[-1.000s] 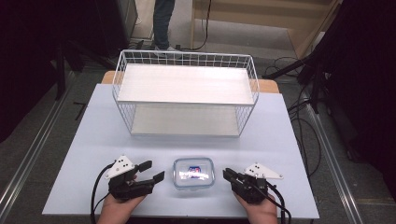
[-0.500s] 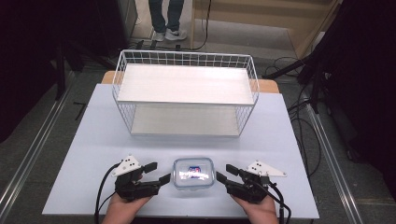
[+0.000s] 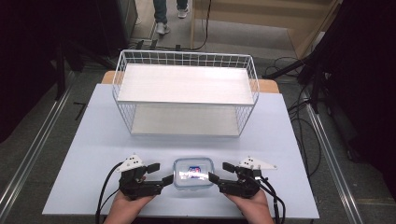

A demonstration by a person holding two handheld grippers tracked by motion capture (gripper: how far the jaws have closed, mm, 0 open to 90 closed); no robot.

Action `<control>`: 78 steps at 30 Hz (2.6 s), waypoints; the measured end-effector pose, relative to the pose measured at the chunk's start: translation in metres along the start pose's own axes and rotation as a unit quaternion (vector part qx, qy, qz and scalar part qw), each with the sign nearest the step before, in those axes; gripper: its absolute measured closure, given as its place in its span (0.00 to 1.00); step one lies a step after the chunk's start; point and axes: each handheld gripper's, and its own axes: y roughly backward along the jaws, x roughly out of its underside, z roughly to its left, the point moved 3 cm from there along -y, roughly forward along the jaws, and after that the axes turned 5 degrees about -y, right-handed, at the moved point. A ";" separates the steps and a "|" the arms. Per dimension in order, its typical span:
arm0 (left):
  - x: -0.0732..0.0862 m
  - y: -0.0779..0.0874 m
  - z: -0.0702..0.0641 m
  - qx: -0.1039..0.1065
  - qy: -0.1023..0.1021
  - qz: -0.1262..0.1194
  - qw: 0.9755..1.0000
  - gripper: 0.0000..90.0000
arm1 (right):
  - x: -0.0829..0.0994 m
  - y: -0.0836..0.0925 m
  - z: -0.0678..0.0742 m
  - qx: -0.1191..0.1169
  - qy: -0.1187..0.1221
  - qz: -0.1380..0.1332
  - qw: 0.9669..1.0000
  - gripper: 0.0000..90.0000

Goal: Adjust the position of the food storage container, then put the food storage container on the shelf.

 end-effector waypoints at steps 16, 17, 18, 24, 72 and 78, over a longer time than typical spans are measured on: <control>0.012 -0.031 -0.002 0.066 0.072 0.051 0.994 0.23 | 0.011 -0.018 -0.007 -0.030 -0.042 0.046 0.998 0.24; 0.012 -0.032 -0.001 0.072 0.076 0.052 0.993 0.23 | 0.012 -0.019 -0.007 -0.033 -0.048 0.048 0.997 0.25; 0.011 -0.032 -0.001 0.078 0.082 0.049 0.992 0.24 | 0.012 -0.019 -0.007 -0.036 -0.049 0.049 0.997 0.25; 0.010 -0.037 0.001 0.078 0.096 0.045 0.991 0.33 | 0.016 -0.022 -0.009 -0.057 -0.074 0.055 0.994 0.30; 0.011 -0.019 -0.016 0.062 0.021 0.015 0.998 0.59 | 0.020 -0.003 -0.008 -0.090 -0.098 0.022 0.991 0.56; 0.015 -0.019 -0.015 0.069 0.029 0.017 0.997 0.59 | 0.022 -0.002 -0.007 -0.095 -0.098 0.024 0.990 0.57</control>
